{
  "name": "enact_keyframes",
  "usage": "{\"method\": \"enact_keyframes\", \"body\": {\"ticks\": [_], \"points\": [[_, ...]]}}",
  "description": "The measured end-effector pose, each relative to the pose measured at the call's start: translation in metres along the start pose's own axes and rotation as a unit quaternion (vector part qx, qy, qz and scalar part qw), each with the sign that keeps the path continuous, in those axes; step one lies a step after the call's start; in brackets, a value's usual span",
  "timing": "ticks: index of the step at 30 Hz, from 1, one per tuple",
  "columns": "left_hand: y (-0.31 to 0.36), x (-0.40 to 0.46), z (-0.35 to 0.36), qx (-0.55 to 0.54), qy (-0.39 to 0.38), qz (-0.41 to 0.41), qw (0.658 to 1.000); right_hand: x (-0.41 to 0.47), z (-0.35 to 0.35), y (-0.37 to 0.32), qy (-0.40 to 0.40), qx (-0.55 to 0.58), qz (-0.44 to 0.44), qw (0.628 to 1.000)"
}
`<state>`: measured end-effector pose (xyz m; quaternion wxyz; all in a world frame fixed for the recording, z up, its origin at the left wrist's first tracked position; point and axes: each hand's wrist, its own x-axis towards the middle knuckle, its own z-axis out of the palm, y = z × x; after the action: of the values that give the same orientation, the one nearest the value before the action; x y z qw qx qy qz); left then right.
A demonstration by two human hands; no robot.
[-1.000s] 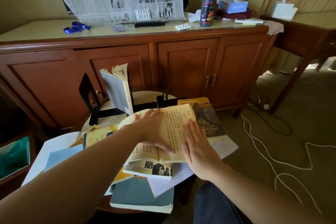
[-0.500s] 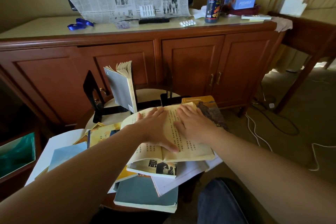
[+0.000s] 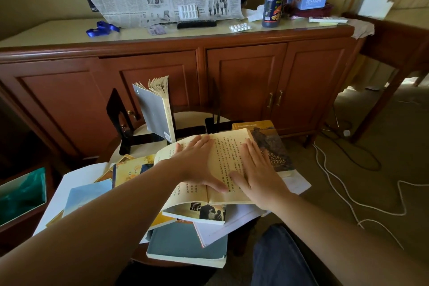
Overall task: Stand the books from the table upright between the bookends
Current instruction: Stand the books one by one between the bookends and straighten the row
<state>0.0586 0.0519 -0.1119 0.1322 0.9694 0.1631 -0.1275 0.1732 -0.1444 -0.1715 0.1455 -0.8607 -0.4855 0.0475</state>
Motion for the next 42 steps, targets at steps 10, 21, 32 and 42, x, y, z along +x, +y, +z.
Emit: {"method": "enact_keyframes", "body": {"ticks": [10, 21, 32, 42], "points": [[-0.019, -0.024, 0.016, -0.091, 0.135, -0.073, 0.984, -0.011, -0.026, -0.019, 0.045, 0.160, 0.141, 0.976], [-0.058, -0.063, 0.004, -0.393, 0.145, -0.227, 0.879, 0.007, -0.062, -0.009, -0.019, 0.296, 0.224, 0.928], [-0.015, -0.092, -0.048, -0.678, 0.133, -0.023, 0.722, 0.004, -0.103, -0.048, 0.007, 0.511, 0.182, 0.840], [0.020, -0.076, -0.014, -0.463, 0.134, 0.025, 0.876, 0.009, -0.097, -0.082, -0.002, 0.498, 0.138, 0.856]]}}
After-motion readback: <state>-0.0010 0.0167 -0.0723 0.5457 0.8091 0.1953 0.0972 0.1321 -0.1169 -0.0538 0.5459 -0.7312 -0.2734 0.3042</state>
